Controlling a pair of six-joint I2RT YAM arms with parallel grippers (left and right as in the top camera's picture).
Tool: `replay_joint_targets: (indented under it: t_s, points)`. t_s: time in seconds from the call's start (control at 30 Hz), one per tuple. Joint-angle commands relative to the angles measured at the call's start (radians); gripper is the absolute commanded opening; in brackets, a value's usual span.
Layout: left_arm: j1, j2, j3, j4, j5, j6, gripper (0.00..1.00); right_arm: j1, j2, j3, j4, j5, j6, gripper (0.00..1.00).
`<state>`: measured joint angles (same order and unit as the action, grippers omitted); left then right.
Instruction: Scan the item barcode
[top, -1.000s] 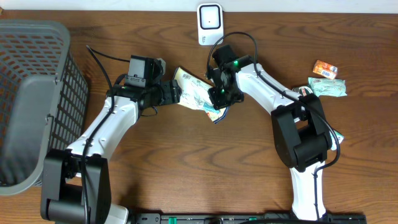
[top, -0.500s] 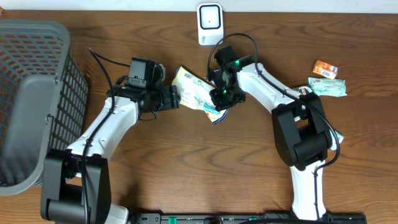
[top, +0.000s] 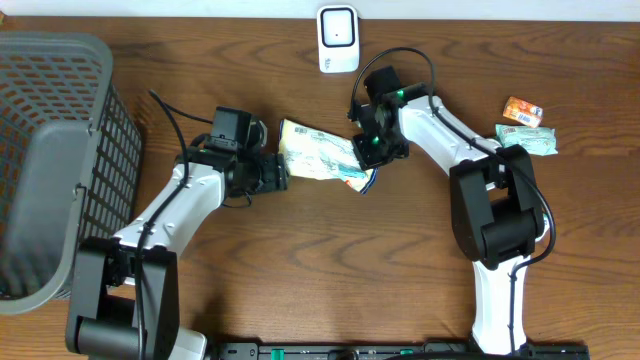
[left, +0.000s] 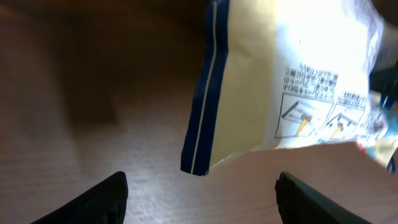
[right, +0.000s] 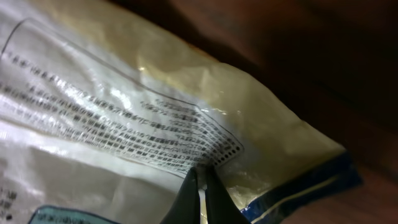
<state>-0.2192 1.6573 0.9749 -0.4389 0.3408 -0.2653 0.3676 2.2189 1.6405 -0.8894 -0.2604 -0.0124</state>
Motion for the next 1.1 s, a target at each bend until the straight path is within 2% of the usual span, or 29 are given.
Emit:
replay_joint_targets:
  t_s: [0.0,0.2,0.3,0.33,0.37,0.5,0.57,0.6,0.63,0.67,0.73,0.77,0.87,1.07]
  points:
    - [-0.035,0.01,-0.011,-0.018,0.034,-0.002,0.75,-0.024,0.043,-0.019,0.024,0.079,-0.067,0.01]
    - [-0.061,0.001,-0.01,-0.029,0.039,-0.011,0.73,-0.038,0.043,-0.018,0.053,0.079,-0.253,0.01]
    - [-0.061,-0.026,0.001,-0.028,0.041,-0.025,0.72,-0.04,0.043,-0.001,0.039,0.046,-0.253,0.04]
    - [-0.061,-0.04,0.01,-0.028,0.04,-0.025,0.71,-0.041,0.042,0.008,0.031,0.028,-0.249,0.09]
    - [-0.061,-0.057,0.021,-0.027,0.04,-0.024,0.71,-0.041,0.04,0.02,0.017,0.003,-0.247,0.1]
    - [-0.046,-0.126,0.073,-0.013,0.04,-0.025,0.71,-0.04,0.034,0.066,-0.02,-0.055,-0.197,0.08]
    - [-0.039,-0.161,0.088,0.042,0.04,-0.026,0.7,-0.04,0.034,0.081,-0.045,-0.091,-0.183,0.09]
    - [-0.039,-0.164,0.088,0.069,0.04,-0.026,0.67,-0.04,0.032,0.082,-0.051,-0.098,-0.183,0.14]
    - [-0.04,-0.163,0.088,0.092,0.041,-0.028,0.64,-0.04,0.032,0.082,-0.055,-0.098,-0.182,0.24]
    - [-0.047,-0.146,0.088,0.128,0.041,-0.028,0.55,-0.04,0.031,0.082,-0.061,-0.098,-0.156,0.34]
    - [-0.054,-0.114,0.088,0.161,0.041,-0.028,0.42,-0.047,0.027,0.093,-0.074,-0.098,-0.138,0.35]
    - [-0.059,-0.091,0.088,0.181,0.041,-0.028,0.31,-0.051,0.024,0.104,-0.084,-0.098,-0.129,0.35]
    - [-0.064,-0.028,0.088,0.216,0.041,-0.055,0.08,-0.067,0.011,0.136,-0.114,-0.098,-0.105,0.32]
    - [-0.064,0.059,0.088,0.246,0.094,-0.061,0.07,-0.1,-0.038,0.181,-0.16,-0.122,-0.089,0.3]
